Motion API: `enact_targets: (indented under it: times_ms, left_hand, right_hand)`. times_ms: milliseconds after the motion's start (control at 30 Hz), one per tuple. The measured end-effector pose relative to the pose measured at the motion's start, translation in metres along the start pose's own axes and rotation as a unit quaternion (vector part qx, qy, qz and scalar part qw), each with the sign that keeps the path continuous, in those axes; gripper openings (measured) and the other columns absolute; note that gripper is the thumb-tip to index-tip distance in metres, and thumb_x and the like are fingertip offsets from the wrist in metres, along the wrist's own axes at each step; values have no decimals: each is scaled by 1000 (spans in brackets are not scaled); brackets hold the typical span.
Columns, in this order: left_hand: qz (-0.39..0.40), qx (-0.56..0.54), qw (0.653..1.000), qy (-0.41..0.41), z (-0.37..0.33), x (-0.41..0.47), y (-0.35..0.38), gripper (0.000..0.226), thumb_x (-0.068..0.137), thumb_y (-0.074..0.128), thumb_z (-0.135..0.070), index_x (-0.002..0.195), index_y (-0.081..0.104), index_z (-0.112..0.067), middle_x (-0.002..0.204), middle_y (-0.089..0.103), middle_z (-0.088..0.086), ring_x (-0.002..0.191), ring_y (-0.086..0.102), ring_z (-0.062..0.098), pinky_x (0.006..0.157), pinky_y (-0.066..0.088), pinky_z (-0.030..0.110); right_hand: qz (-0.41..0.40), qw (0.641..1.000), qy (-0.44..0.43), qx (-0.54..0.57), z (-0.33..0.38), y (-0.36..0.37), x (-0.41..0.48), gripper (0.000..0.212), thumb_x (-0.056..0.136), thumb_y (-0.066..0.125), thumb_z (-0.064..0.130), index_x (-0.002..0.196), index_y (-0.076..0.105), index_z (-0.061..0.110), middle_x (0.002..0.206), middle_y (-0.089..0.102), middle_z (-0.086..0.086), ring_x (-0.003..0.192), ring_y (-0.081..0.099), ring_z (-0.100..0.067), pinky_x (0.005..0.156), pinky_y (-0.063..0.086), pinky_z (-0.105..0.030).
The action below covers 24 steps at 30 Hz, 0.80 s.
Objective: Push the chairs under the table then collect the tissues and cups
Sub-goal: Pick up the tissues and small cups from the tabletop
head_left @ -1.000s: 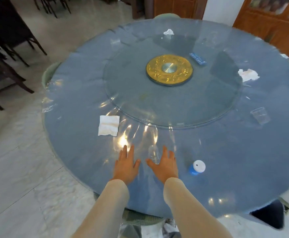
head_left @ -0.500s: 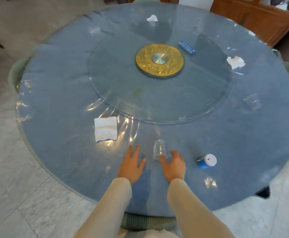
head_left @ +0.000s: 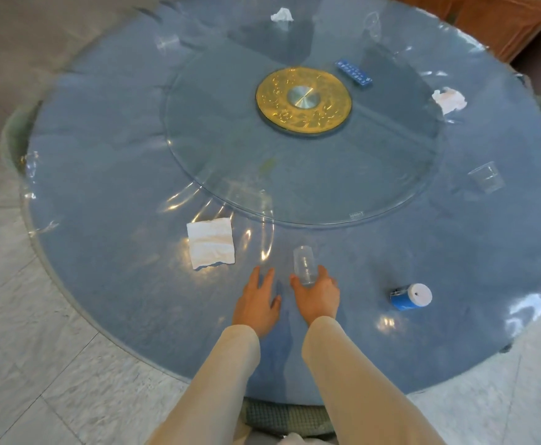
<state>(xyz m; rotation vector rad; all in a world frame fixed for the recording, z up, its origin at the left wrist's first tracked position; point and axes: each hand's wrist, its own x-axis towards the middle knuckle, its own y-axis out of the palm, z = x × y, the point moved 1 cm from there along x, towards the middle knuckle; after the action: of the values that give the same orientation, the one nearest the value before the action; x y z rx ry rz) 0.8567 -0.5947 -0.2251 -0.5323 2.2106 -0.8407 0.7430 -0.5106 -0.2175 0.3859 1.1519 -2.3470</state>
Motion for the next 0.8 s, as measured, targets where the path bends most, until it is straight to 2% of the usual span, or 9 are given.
enact_targets:
  times_ms: [67, 133, 300, 433, 533, 700, 800]
  left_hand:
    - [-9, -5, 1000, -7, 4, 0, -7, 65, 103, 48, -29, 159, 14, -26, 168, -2, 1, 152, 18, 28, 118, 30, 44]
    - [-20, -15, 1000, -17, 7, 0, -14, 66, 102, 48, -27, 159, 14, -26, 168, -1, 1, 152, 17, 27, 119, 30, 44]
    - [-54, -29, 997, -39, 12, -3, -25, 65, 102, 49, -27, 158, 16, -26, 167, 2, 1, 150, 21, 30, 118, 31, 46]
    - [-73, -38, 995, -58, 14, -11, -25, 66, 101, 50, -30, 157, 16, -29, 167, 4, 0, 149, 25, 31, 117, 33, 47]
    - [-81, -34, 992, -88, 14, -15, -25, 66, 102, 48, -37, 157, 12, -32, 168, 3, -1, 150, 22, 31, 118, 31, 46]
    - [-89, -36, 990, -104, 18, -20, -30, 64, 102, 48, -37, 157, 16, -31, 167, 5, -1, 150, 24, 32, 119, 32, 47]
    - [-98, -52, 989, -101, 23, -23, -38, 60, 102, 48, -36, 155, 21, -30, 166, 13, 0, 149, 27, 31, 118, 30, 46]
  right_hand:
    - [16, 998, -42, -33, 11, -7, 6, 75, 86, 72, 40, 149, 38, 19, 135, 44, -11, 113, 58, -35, 96, 45, -36]
    - [43, 992, -78, -86, 23, -14, 16, 80, 85, 73, 38, 151, 33, 20, 135, 44, -13, 113, 58, -36, 95, 46, -36]
    - [66, 972, -141, -174, 58, -23, 38, 69, 78, 75, 40, 134, 44, 13, 125, 59, -14, 114, 57, -38, 86, 47, -39]
    - [122, 935, -174, -285, 69, -21, 41, 63, 81, 72, 43, 130, 46, 14, 123, 59, -13, 112, 58, -37, 83, 50, -39]
    - [136, 921, -183, -315, 63, -16, 42, 61, 83, 71, 46, 130, 47, 15, 122, 59, -12, 111, 59, -36, 76, 46, -35]
    - [166, 914, -160, -333, 65, -14, 48, 70, 81, 69, 50, 136, 45, 13, 131, 55, -14, 120, 55, -36, 84, 48, -37]
    - [129, 889, -189, -395, 73, -13, 47, 82, 78, 67, 60, 141, 41, 13, 139, 51, -12, 130, 47, -34, 108, 37, -44]
